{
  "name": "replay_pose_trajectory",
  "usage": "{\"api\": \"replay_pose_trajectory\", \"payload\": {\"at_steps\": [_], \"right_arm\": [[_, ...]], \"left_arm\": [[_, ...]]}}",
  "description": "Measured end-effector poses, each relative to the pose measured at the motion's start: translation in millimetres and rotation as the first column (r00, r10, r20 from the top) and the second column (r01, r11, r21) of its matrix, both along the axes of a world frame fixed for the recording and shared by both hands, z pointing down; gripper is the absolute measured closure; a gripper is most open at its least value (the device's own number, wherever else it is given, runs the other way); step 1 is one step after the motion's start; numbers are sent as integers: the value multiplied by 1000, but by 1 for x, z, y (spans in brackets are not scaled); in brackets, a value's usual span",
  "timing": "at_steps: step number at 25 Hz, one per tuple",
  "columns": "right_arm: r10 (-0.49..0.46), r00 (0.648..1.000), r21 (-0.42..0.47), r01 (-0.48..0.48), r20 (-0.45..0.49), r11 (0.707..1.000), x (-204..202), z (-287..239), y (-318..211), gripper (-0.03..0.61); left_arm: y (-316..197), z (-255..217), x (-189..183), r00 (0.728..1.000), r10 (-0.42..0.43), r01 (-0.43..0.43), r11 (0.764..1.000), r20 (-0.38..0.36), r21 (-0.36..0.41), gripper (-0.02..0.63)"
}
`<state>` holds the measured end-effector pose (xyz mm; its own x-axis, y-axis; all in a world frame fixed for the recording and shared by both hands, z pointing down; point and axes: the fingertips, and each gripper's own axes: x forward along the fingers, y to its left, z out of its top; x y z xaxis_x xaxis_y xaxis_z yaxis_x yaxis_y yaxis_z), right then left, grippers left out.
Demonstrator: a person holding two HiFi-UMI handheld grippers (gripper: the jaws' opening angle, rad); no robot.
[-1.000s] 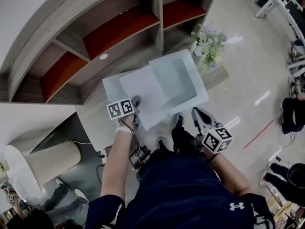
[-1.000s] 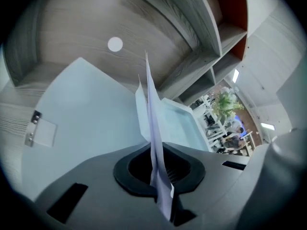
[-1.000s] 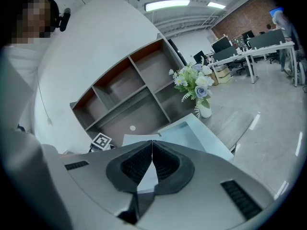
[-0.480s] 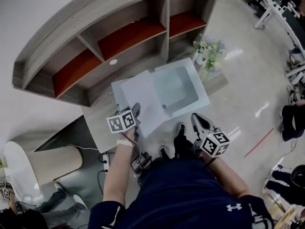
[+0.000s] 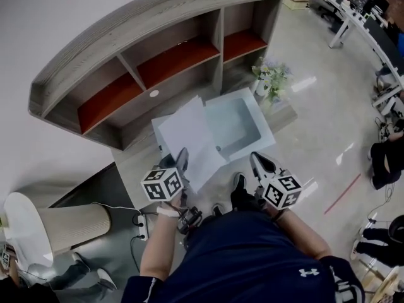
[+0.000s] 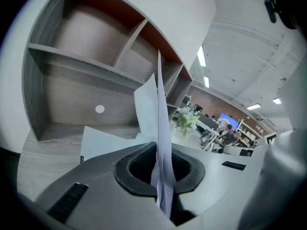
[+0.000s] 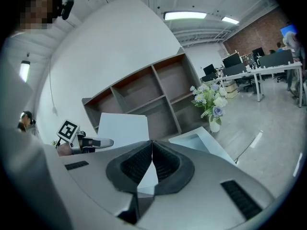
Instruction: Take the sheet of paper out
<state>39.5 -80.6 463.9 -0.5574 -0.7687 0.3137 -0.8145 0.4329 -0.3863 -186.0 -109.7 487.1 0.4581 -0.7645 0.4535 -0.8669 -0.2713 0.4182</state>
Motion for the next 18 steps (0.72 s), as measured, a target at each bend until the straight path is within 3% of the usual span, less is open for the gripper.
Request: {"api": "replay_pose_trajectory", "payload": {"at_steps": [5,10,18], "right_arm": [[-26,998,51,29,-64,998,-10,-20,0,565],[-35,999,131,40,-41,991,-18,-51,1,565],[-77,996,198,83,-35,977,-33,-78,10,565]], "left_arm": [[16,-39,5,998,22,-29,992,56,124,583],[33,-67,10,991,43,-70,973,127,219,583],[51,-85,16,967,63,-136,947,246,292,583]]}}
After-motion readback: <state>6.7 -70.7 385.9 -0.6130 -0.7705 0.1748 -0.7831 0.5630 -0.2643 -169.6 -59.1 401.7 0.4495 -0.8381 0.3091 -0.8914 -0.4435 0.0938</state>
